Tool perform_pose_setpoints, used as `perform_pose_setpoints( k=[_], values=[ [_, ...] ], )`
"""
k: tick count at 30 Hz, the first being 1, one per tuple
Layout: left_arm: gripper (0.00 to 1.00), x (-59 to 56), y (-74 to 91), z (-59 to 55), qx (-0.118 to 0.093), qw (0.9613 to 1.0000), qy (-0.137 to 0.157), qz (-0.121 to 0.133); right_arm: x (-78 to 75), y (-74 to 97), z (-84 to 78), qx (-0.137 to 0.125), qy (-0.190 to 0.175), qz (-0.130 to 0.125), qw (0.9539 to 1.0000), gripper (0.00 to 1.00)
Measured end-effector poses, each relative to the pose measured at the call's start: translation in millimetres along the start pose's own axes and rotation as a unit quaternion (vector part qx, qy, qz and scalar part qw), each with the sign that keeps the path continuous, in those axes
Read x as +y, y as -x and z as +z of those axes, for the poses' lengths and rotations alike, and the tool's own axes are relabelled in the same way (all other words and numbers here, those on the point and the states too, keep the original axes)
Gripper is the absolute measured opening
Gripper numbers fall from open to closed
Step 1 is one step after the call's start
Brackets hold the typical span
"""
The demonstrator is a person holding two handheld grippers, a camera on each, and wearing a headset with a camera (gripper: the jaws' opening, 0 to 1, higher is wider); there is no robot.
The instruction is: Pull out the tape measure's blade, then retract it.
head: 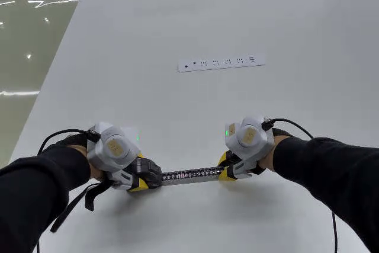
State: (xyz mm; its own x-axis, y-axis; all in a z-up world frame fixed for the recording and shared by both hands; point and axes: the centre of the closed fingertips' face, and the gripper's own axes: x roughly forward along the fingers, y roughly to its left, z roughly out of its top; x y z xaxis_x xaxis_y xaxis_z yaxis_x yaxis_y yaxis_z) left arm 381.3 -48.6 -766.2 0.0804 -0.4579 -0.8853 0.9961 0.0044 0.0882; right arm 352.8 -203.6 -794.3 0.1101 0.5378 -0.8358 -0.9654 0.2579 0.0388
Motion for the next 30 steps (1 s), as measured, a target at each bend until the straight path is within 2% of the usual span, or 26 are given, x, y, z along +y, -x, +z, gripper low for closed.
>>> perform_pose_setpoints(
  k=[7, 30],
  values=[
    [0.31, 0.0, 0.1, 0.0, 0.0, 1.0, 0.001, 0.0, 0.1, 2.9, -5.0, 0.006, 0.006, 0.0, 1.0, 0.09],
    [0.31, -0.4, 0.1, -0.4, 0.001, 1.0, 0.001, 0.001, -0.7, 15.0, -20.1, 0.004, 0.0, -0.006, 1.0, 0.09]
  ],
)
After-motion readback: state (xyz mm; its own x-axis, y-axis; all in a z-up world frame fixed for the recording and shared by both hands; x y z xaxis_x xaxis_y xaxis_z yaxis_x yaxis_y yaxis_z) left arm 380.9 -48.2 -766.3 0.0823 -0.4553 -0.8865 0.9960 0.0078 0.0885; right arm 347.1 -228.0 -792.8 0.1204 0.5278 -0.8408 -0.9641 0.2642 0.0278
